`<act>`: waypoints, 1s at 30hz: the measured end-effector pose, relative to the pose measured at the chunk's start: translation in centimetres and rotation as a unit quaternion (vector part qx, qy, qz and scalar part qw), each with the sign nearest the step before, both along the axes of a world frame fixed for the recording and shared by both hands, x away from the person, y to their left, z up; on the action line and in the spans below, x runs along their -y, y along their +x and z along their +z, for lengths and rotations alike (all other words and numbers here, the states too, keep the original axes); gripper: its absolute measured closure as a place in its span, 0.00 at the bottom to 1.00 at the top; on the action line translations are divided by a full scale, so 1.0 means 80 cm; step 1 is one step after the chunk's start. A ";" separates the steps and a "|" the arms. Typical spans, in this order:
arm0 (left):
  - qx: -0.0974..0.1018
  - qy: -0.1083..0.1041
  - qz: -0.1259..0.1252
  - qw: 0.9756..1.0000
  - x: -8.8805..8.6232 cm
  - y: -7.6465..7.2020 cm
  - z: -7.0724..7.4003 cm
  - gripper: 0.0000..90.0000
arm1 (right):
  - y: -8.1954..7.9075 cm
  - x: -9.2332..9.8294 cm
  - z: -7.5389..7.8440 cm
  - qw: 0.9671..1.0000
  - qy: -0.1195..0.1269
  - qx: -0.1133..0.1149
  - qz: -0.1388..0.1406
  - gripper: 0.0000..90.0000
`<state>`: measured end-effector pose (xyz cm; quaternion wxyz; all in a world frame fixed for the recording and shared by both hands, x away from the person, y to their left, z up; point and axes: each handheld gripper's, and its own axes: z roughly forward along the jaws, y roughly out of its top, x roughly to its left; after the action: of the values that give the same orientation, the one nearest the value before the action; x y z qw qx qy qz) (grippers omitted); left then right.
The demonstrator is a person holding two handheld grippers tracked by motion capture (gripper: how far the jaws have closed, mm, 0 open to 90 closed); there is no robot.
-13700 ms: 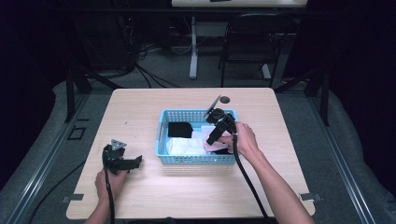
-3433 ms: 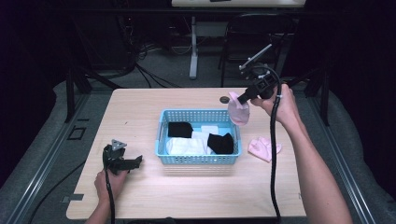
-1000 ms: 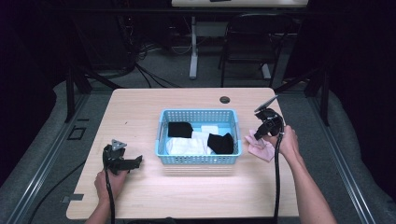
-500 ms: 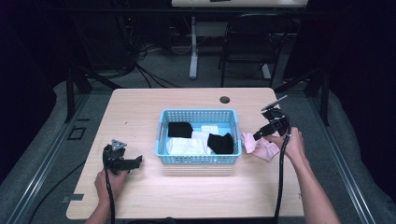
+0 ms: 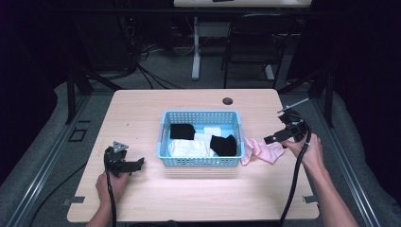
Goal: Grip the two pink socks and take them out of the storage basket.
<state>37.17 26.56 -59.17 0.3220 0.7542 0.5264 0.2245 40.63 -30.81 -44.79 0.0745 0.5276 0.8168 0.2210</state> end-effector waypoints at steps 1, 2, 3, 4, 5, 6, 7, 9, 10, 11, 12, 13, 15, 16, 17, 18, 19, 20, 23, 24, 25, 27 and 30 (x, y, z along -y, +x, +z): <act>0.000 0.000 0.000 1.000 0.000 0.000 0.000 0.06 | 0.000 0.000 0.000 1.000 0.000 0.000 0.000 0.00; 0.000 0.000 0.000 1.000 0.000 0.000 0.000 0.06 | -0.011 0.004 -0.001 1.000 0.004 0.007 0.001 0.00; 0.000 0.000 0.000 1.000 0.000 0.000 0.000 0.06 | -0.019 0.008 -0.004 1.000 0.004 0.013 0.002 0.00; 0.000 0.000 0.000 1.000 0.000 0.000 0.000 0.06 | -0.025 0.011 -0.006 1.000 -0.002 0.016 0.000 0.00; 0.000 0.000 0.000 1.000 0.000 0.000 0.000 0.06 | -0.025 0.011 -0.006 1.000 -0.002 0.016 0.000 0.00; 0.000 0.000 0.000 1.000 0.000 0.000 0.000 0.06 | -0.037 0.017 -0.011 1.000 0.007 0.019 -0.001 0.00; 0.000 0.000 0.000 1.000 0.000 0.000 0.000 0.06 | -0.037 0.017 -0.011 1.000 0.007 0.019 -0.001 0.00; 0.000 0.000 0.000 1.000 0.000 0.000 0.000 0.06 | -0.050 0.024 -0.024 1.000 0.004 0.011 0.002 0.00; 0.000 0.000 0.000 1.000 0.000 0.000 0.000 0.06 | -0.056 0.026 -0.032 1.000 -0.001 0.006 0.003 0.00; 0.000 0.000 0.000 1.000 0.000 0.000 0.000 0.06 | -0.056 0.026 -0.032 1.000 -0.001 0.006 0.003 0.00; 0.000 0.000 0.000 1.000 0.000 0.000 0.000 0.06 | -0.065 0.029 -0.046 1.000 -0.006 -0.001 0.003 0.00; 0.000 0.000 0.000 1.000 0.000 0.000 0.000 0.06 | -0.069 0.031 -0.053 1.000 -0.011 -0.010 0.005 0.00; 0.000 0.000 0.000 1.000 0.000 0.000 0.000 0.06 | -0.074 0.034 -0.069 0.999 -0.027 -0.029 0.012 0.00; 0.000 0.000 0.000 1.000 0.000 0.000 0.000 0.06 | -0.078 0.034 -0.078 0.999 -0.026 -0.034 0.007 0.00; 0.000 0.000 0.000 1.000 0.000 0.000 0.000 0.06 | -0.078 0.034 -0.078 0.999 -0.026 -0.034 0.007 0.00; 0.000 0.000 0.000 1.000 0.000 0.000 0.000 0.06 | -0.081 0.036 -0.093 0.998 -0.037 -0.052 0.012 0.00; 0.000 0.000 0.000 1.000 0.000 0.000 0.000 0.06 | -0.081 0.036 -0.093 0.998 -0.037 -0.052 0.012 0.00; 0.000 0.000 -0.001 1.000 0.000 0.000 0.000 0.06 | -0.082 0.036 -0.098 0.998 -0.042 -0.056 0.009 0.00; 0.000 0.000 -0.001 1.000 0.000 0.000 0.000 0.06 | -0.083 0.038 -0.119 0.996 -0.051 -0.069 0.008 0.00; 0.000 -0.001 0.000 1.000 0.000 0.000 0.000 0.06 | -0.083 0.038 -0.124 0.997 -0.046 -0.068 0.004 0.00; 0.000 -0.001 0.000 1.000 0.000 0.000 0.000 0.06 | -0.083 0.038 -0.124 0.997 -0.046 -0.068 0.004 0.00; 0.000 -0.001 0.000 1.000 0.000 0.000 0.000 0.06 | -0.081 0.041 -0.128 0.995 -0.062 -0.083 0.011 0.00; -0.001 -0.002 -0.002 1.000 -0.001 0.000 0.000 0.06 | -0.082 0.043 -0.137 0.994 -0.063 -0.086 0.005 0.00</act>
<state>37.21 26.61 -59.15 0.3237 0.7549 0.5253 0.2223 34.03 -34.28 -55.72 0.0356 0.5350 0.8350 0.1233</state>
